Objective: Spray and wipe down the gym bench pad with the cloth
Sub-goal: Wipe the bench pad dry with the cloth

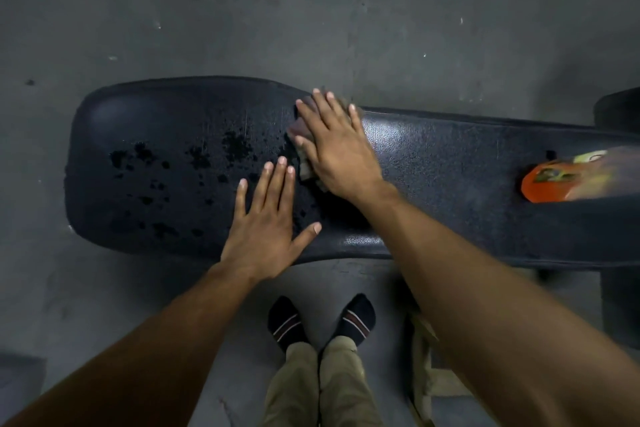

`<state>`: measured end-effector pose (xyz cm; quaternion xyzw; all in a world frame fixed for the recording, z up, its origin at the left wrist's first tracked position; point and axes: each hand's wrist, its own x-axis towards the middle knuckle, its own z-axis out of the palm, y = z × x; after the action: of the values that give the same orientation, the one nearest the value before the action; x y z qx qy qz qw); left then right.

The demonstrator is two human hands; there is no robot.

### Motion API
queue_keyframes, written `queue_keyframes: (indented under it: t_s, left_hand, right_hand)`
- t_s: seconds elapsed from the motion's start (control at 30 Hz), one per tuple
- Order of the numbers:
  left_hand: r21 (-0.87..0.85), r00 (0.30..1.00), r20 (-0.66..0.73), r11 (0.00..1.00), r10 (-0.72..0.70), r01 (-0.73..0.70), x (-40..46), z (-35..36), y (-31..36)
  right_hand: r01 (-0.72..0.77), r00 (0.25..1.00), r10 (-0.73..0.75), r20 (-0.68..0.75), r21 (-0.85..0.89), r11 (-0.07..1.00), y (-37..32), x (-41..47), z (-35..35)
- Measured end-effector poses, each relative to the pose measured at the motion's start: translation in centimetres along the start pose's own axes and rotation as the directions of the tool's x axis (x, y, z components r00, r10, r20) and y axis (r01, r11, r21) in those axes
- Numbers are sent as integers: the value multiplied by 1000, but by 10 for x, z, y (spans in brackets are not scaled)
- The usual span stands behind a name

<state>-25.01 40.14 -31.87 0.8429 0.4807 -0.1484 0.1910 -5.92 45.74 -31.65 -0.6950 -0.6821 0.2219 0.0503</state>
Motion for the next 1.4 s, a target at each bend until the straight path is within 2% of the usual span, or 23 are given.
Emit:
queue_keyframes:
  t_s: [0.07, 0.23, 0.33, 0.4, 0.53, 0.7, 0.77, 0.87, 0.97, 1.03, 1.13, 1.27, 1.4]
  left_hand:
    - [-1, 1000, 23, 1000, -10, 10, 0, -3, 0]
    - [-17, 999, 51, 1000, -9, 10, -1, -6, 0]
    - [-24, 1000, 30, 1000, -8, 9, 0, -5, 1]
    - [-24, 1000, 24, 1000, -11, 12, -1, -4, 1]
    - [-4, 999, 32, 1000, -29, 29, -1, -6, 4]
    - [-8, 998, 60, 999, -36, 37, -1, -8, 4]
    - [-23, 998, 49, 999, -26, 27, -1, -7, 3]
    - [-33, 1000, 20, 999, -13, 13, -2, -3, 1]
    - [-42, 1000, 17, 999, -5, 5, -1, -2, 1]
    - [-53, 1000, 14, 999, 1, -1, -1, -1, 1]
    - [-87, 1000, 19, 996, 23, -21, -1, -2, -2]
    - [-196, 985, 86, 972, 150, -131, -6, -19, -18]
    - [-141, 983, 89, 979, 162, -149, -24, -35, -56]
  right_hand:
    - [4, 1000, -4, -1, -23, 1000, 19, -17, -5]
    - [-276, 960, 276, -51, 2, 961, 90, -41, -28]
    - [-344, 935, 345, -76, 21, 939, 94, -19, -30]
    - [-302, 951, 304, -61, 39, 952, 75, 5, -26]
    - [-50, 998, 51, -24, 51, 997, 21, 30, -6]
    - [115, 993, -115, -16, 1, 993, 22, -25, 3]
    - [91, 996, -91, -9, -41, 995, 38, -63, 3]
    - [-135, 990, 130, -57, -86, 987, 63, -111, 4]
    - [-354, 928, 348, -135, -17, 935, 66, -119, 8]
    - [-412, 893, 416, -171, 59, 909, 48, -106, 13]
    - [-331, 926, 337, -173, 64, 941, 3, -89, 27]
    - [-194, 969, 200, -141, 56, 979, -40, -116, 52]
    - [-180, 981, 179, -72, -20, 983, -38, -176, 63]
